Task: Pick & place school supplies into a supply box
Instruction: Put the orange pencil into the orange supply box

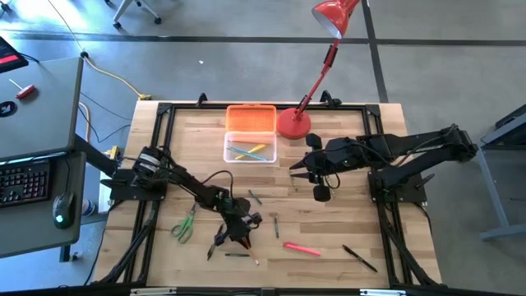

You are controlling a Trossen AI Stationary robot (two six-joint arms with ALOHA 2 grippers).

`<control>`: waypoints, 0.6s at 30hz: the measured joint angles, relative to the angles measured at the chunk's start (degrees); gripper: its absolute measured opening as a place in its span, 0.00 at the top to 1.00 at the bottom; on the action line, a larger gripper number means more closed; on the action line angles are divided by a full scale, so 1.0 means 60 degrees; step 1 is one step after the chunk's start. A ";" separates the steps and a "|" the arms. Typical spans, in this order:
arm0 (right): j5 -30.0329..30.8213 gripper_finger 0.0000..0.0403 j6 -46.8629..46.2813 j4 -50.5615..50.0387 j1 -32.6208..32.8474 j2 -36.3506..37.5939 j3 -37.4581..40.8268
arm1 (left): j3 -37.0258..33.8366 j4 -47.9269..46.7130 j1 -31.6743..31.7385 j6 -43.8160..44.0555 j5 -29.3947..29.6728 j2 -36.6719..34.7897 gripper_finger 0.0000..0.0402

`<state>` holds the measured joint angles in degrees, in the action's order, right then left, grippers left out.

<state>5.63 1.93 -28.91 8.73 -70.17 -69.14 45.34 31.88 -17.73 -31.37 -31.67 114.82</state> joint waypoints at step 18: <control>0.0000 0.82 0.0000 0.0030 0.0000 0.0000 0.0000 | -0.0036 -0.1777 0.0209 -0.0004 0.3100 -0.2967 0.96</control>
<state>5.63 1.93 -28.73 8.73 -70.17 -69.14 45.13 21.23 -16.47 -31.39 -13.07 97.02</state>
